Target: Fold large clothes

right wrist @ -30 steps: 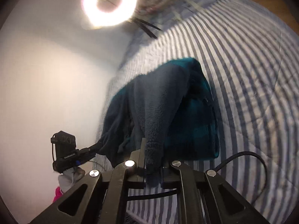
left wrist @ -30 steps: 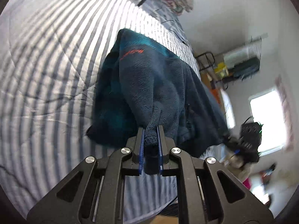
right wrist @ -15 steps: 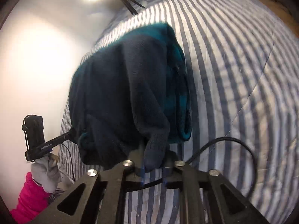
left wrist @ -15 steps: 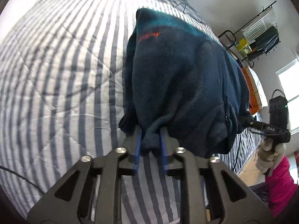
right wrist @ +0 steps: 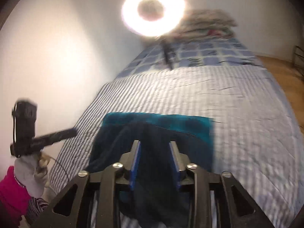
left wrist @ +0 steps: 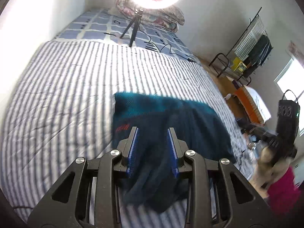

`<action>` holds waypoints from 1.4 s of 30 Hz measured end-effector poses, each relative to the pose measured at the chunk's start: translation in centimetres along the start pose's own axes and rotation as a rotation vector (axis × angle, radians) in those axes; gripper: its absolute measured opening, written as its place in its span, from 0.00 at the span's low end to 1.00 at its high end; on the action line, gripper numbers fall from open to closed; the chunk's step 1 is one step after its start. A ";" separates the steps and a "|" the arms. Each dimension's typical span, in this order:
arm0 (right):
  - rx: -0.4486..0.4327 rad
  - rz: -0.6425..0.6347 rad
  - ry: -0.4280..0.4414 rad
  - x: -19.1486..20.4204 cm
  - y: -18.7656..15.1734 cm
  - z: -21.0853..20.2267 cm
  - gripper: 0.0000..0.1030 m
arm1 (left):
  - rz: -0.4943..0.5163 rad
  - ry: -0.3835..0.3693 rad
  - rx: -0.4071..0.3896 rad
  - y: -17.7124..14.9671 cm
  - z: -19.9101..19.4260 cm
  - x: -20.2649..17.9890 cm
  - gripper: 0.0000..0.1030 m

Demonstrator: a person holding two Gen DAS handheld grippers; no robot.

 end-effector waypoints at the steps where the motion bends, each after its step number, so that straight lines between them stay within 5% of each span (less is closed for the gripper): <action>1: 0.019 0.001 0.009 0.3 0.5 1.8 0.24 | 0.003 -0.003 0.007 0.8 0.9 -0.5 0.28; 10: 0.085 0.065 0.070 -1.7 2.5 9.5 0.23 | 0.085 0.006 0.092 2.6 9.3 -3.3 0.28; 14: 0.169 0.061 0.059 -2.7 -0.5 10.8 0.20 | 0.094 0.016 0.193 -0.5 12.5 -2.0 0.27; 16: 0.210 0.013 0.039 -3.0 -2.0 11.6 0.19 | 0.094 0.005 0.244 -3.3 14.3 -0.8 0.14; 22: 0.165 0.054 0.123 -2.9 -0.6 9.7 0.19 | 0.056 -0.062 0.181 -3.0 12.9 -0.1 0.14; 27: 0.036 0.136 0.127 -5.9 1.5 4.9 0.23 | 0.047 -0.015 0.026 -0.3 9.6 1.7 0.14; 32: 0.041 0.217 0.088 -9.4 0.5 4.8 0.18 | -0.031 0.040 0.080 -0.4 12.1 4.9 0.14; 35: 0.083 0.176 0.026 -10.3 0.0 6.1 0.10 | -0.026 0.054 0.131 -1.3 14.5 5.7 0.28; 37: 0.094 0.170 0.003 -11.3 -0.5 7.1 0.05 | -0.065 0.072 0.152 -1.7 15.7 6.5 0.56; 39: 0.086 0.182 0.009 -11.7 -0.8 7.1 0.03 | -0.129 0.038 0.183 -1.8 16.1 7.6 0.58; 42: 0.088 0.159 -0.003 -10.3 -0.2 5.4 0.08 | -0.090 0.073 0.136 -1.0 14.2 7.5 0.55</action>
Point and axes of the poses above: each gripper's, at about its wrist camera, not at the fingertips, and z roughly the way its jaws point, x to its left, y to its top, the point moved 7 cm from there along z, roughly the way its jaws point, and after that the axes turned 14 degrees about y, right-handed, at the moved point
